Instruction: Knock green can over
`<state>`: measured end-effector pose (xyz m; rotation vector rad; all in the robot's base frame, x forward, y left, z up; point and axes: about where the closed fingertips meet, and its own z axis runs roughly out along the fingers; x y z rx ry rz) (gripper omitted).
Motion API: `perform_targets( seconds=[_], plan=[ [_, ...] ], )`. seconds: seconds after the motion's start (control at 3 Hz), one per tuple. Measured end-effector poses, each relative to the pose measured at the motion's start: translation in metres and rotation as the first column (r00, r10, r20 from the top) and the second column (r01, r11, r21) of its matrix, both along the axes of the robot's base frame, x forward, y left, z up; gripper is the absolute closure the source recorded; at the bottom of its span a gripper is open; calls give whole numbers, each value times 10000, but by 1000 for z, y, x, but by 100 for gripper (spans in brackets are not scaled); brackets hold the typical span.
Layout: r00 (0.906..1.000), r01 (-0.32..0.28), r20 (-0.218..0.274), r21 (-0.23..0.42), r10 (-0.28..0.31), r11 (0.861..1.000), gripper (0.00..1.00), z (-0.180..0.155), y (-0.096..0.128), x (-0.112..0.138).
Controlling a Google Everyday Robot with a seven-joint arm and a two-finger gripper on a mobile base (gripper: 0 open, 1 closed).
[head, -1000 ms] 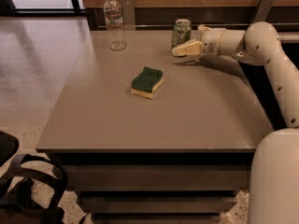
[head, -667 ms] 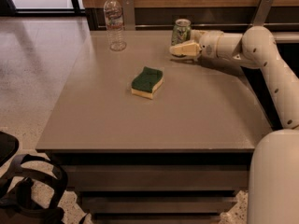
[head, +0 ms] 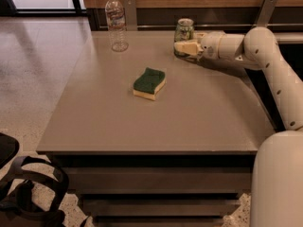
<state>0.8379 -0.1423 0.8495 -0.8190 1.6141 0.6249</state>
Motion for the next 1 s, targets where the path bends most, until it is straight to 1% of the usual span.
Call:
perform_targets(
  seconds=[0.33,0.67,1.0],
  plan=[
    [10000,-51,-18,8,51,10000,97,-1,4,1],
    [10000,-40,-37,-9,40,10000,100,-2,5,0],
    [9997,210,-73,-280,-212,9994,100,-2,-4,-6]
  ],
)
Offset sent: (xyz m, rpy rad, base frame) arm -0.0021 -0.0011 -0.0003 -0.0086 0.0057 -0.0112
